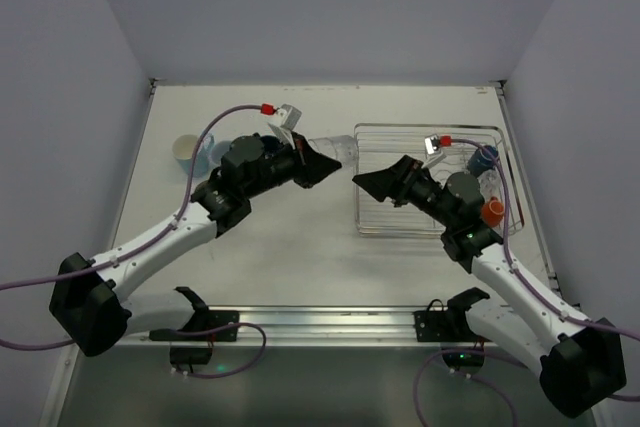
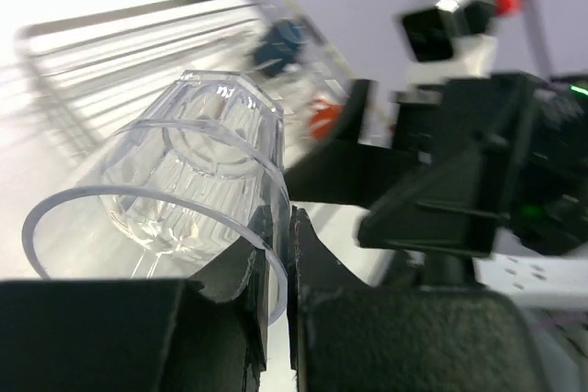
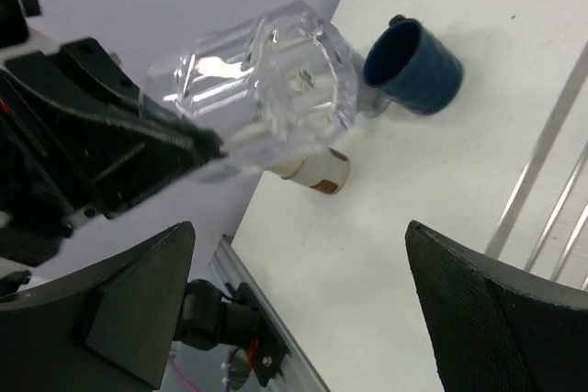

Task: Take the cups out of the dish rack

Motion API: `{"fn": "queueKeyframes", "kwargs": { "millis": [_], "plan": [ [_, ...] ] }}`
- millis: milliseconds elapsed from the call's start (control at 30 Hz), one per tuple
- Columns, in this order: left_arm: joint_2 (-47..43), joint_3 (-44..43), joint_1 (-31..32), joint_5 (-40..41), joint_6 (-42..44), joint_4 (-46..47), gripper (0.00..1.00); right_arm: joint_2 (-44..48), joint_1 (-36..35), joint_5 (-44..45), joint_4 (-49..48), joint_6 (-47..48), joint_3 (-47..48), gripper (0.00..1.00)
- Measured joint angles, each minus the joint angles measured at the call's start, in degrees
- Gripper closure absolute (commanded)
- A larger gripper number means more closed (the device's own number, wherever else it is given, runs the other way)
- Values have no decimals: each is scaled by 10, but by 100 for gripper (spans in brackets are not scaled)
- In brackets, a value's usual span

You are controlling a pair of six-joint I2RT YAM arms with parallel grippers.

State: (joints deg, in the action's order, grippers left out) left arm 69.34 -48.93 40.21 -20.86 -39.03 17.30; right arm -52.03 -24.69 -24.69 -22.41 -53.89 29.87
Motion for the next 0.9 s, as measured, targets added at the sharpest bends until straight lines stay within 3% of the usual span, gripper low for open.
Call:
{"fn": "queueKeyframes", "kwargs": {
  "millis": [167,467,633,900],
  "plan": [
    [48,-160,-2,153,92,-218,100,61,0,61,96,54,1,1],
    [315,-387,-4,314,194,-470,100,150,0,138,232,135,7,1],
    [423,-471,-4,354,221,-560,100,197,0,155,273,158,8,1],
    [531,-569,-10,366,243,-605,100,234,0,167,309,175,9,1]
  ]
}}
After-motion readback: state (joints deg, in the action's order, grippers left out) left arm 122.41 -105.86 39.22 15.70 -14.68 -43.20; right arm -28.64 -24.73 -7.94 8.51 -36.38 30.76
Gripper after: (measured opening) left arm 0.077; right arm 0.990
